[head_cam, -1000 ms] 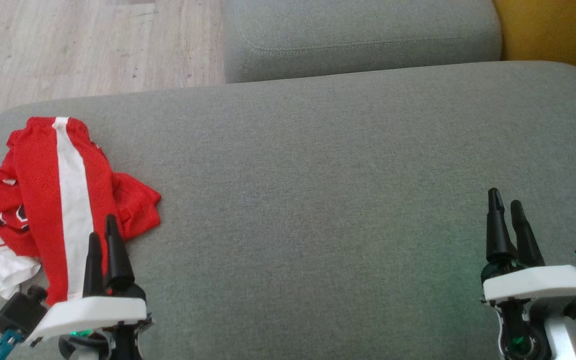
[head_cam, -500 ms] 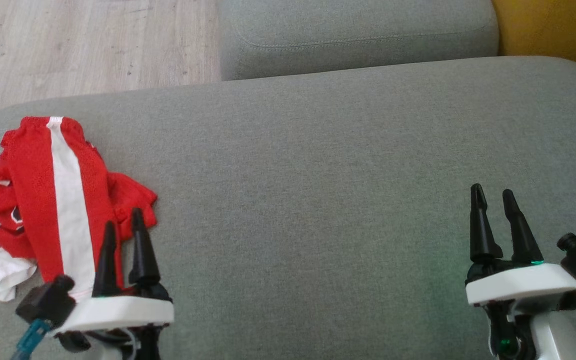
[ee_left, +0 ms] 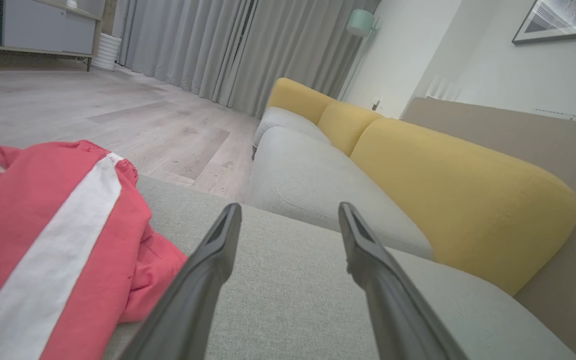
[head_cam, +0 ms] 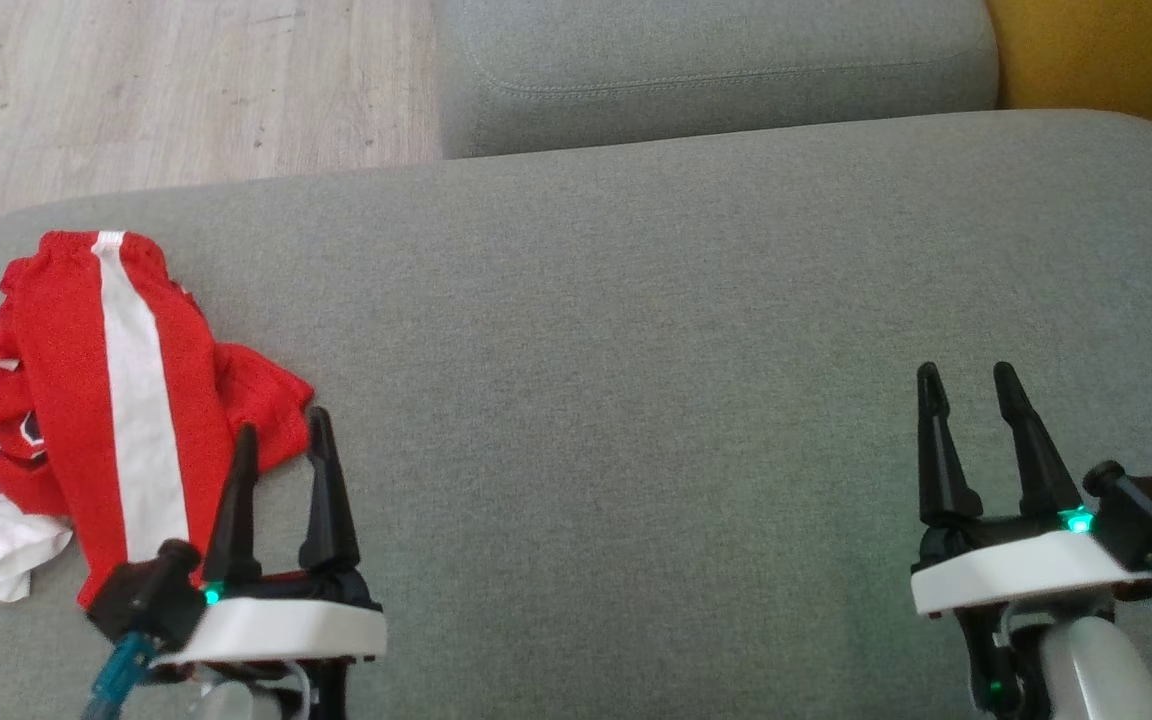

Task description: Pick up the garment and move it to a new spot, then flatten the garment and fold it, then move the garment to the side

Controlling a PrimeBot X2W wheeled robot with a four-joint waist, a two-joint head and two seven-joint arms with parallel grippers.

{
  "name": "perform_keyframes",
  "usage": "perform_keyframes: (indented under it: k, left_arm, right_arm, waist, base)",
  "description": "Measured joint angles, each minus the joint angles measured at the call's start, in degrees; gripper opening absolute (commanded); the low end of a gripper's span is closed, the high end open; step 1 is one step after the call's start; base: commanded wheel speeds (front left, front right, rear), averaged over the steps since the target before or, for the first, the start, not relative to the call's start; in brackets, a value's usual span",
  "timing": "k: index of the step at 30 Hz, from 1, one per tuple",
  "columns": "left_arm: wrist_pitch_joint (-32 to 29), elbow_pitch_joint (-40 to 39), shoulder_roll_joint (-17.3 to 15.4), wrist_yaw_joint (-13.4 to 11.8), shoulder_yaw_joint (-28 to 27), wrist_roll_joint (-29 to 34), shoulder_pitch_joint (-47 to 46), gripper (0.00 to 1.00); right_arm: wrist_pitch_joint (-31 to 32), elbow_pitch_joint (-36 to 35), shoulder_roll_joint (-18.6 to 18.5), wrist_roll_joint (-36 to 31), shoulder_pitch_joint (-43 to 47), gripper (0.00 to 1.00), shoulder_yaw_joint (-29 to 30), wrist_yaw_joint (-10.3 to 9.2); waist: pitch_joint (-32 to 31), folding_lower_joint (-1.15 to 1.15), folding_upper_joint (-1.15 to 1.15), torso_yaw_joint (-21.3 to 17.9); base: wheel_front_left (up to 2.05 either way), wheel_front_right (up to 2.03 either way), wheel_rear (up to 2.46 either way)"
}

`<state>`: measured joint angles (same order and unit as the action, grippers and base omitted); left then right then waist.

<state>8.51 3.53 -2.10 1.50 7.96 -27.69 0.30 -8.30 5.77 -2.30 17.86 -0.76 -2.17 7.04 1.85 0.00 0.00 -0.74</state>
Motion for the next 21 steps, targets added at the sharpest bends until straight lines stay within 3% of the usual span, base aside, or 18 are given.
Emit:
perform_keyframes:
  k: [13,18,21]
  left_arm:
    - [2.26,-0.34,-2.30,-3.52,5.34,12.69,-0.09,1.00]
    - [3.18,-1.19,-2.25,-3.89,5.61,12.71,-0.09,1.00]
    - [3.69,-1.45,-1.70,-2.29,4.57,10.96,-0.05,1.00]
  right_arm:
    - [-2.44,-2.11,-0.02,-10.15,-0.15,1.00,-1.35,0.00]
    - [-3.19,-2.34,-0.03,-11.44,-0.15,1.00,-1.44,0.01]
    - [-3.81,-2.34,-0.04,-11.31,-0.14,1.00,-1.58,0.01]
  waist:
    - [0.40,0.00,0.00,-0.08]
    - [0.37,0.00,0.00,-0.05]
    - [0.31,0.00,0.00,-0.07]
  base:
    - [0.00,0.00,0.00]
    - [0.00,0.00,0.00]
    - [0.00,0.00,0.00]
